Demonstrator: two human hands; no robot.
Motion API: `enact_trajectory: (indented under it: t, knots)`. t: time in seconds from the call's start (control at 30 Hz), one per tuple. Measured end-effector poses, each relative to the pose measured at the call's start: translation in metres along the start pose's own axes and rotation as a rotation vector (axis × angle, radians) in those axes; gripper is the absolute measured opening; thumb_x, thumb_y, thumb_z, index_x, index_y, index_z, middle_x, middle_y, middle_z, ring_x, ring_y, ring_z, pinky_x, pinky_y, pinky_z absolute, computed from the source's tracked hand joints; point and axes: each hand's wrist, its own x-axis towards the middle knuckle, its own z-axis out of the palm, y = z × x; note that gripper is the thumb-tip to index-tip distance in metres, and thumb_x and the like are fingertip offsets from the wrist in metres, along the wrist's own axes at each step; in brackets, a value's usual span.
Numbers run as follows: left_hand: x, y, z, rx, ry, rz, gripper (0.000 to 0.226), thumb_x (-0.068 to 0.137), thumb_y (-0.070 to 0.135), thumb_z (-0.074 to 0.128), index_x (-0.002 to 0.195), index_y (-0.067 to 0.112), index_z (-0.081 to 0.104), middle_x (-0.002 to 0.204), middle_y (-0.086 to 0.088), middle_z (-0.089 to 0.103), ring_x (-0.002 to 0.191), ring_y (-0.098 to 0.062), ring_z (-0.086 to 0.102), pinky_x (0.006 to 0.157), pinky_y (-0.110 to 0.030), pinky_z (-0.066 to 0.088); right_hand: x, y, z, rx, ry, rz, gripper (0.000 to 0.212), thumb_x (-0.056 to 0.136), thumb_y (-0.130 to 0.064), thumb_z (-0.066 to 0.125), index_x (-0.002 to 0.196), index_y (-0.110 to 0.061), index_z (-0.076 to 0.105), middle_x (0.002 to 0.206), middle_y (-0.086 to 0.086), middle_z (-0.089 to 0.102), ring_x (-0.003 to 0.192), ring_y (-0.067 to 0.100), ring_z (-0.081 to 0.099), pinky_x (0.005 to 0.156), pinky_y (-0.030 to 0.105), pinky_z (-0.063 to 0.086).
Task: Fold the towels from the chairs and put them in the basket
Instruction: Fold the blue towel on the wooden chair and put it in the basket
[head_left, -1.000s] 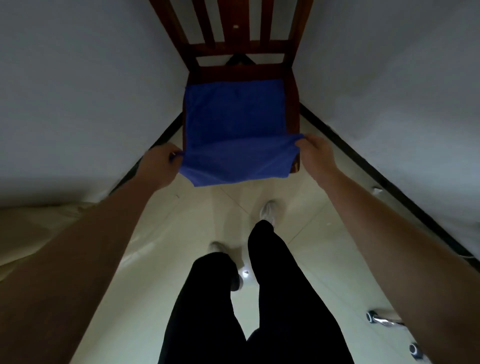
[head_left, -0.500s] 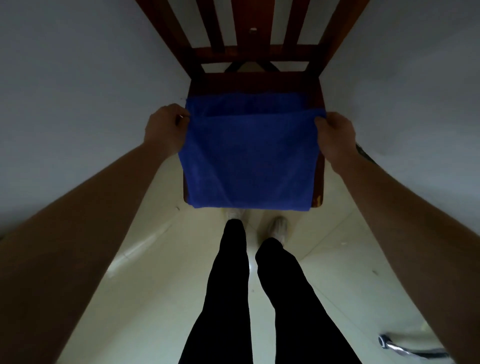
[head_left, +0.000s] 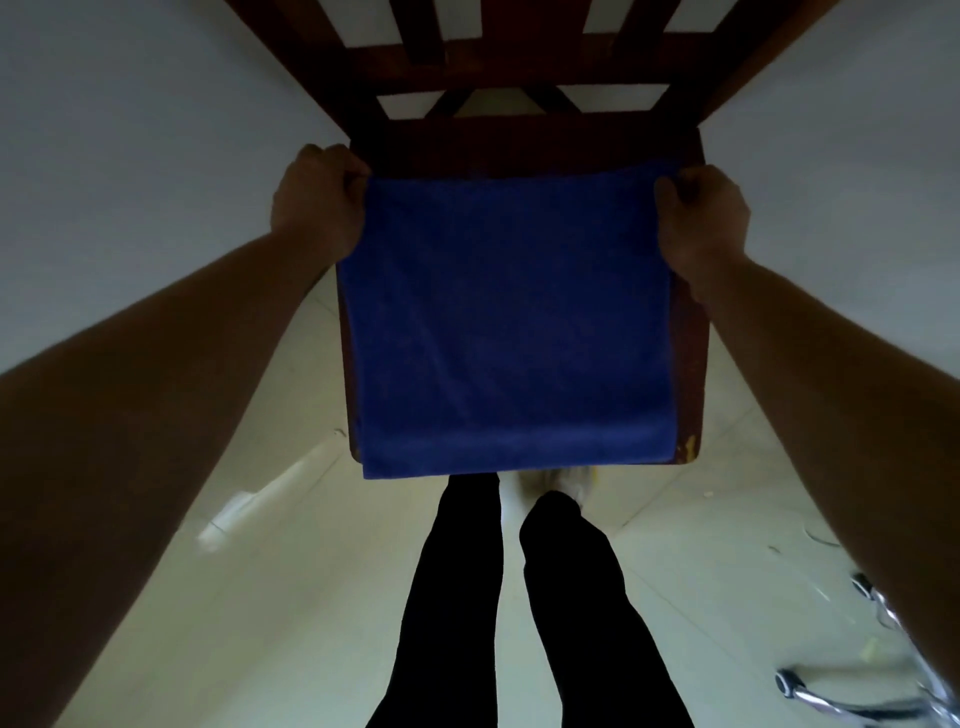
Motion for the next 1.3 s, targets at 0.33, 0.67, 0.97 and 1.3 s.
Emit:
enact_trajectory:
  t: [0.33, 0.67, 0.97, 1.3]
  knots:
    - [-0.096, -0.017, 0.034, -0.254, 0.184, -0.286, 0.039, 0.1, 0.036, 0.044, 0.129, 0.009, 0.047, 0.133, -0.012, 0.047, 0.108, -0.021, 0.055, 0.086, -0.033, 0.044, -0.072, 0.029, 0.004, -0.134, 0.04, 0.065, 0.048, 0.096, -0.051, 0.051, 0.127, -0.014, 0.053, 0.122, 0.009, 0.059, 0.098, 0.019, 0.057, 0.078, 0.031, 0.04]
    - [-0.236, -0.044, 0.091, -0.423, -0.047, -0.641, 0.047, 0.093, 0.058, 0.047, 0.102, 0.011, 0.051, 0.1, -0.008, 0.063, 0.084, -0.026, 0.062, 0.066, -0.036, 0.048, -0.181, 0.092, 0.009, -0.216, -0.057, 0.233, 0.052, 0.098, -0.056, 0.047, 0.122, -0.01, 0.057, 0.112, 0.016, 0.062, 0.096, 0.035, 0.06, 0.074, 0.036, 0.039]
    - [-0.254, -0.029, 0.094, -0.69, -0.002, -0.701, 0.03, 0.088, 0.033, 0.064, 0.083, 0.009, 0.047, 0.085, -0.004, 0.051, 0.074, -0.021, 0.05, 0.055, -0.024, 0.039, -0.207, 0.111, -0.006, -0.183, -0.221, 0.227, 0.062, 0.096, -0.07, 0.034, 0.092, -0.013, 0.059, 0.089, 0.002, 0.061, 0.084, 0.026, 0.057, 0.071, 0.033, 0.037]
    - [-0.284, -0.016, 0.08, -1.025, 0.018, -0.813, 0.019, 0.088, 0.014, 0.064, 0.106, 0.012, 0.058, 0.093, -0.004, 0.064, 0.078, -0.02, 0.061, 0.081, -0.036, 0.054, -0.224, 0.116, -0.022, 0.195, -0.331, 0.28, 0.033, 0.087, -0.051, 0.069, 0.081, -0.02, 0.063, 0.078, -0.005, 0.072, 0.084, 0.014, 0.073, 0.082, 0.037, 0.058]
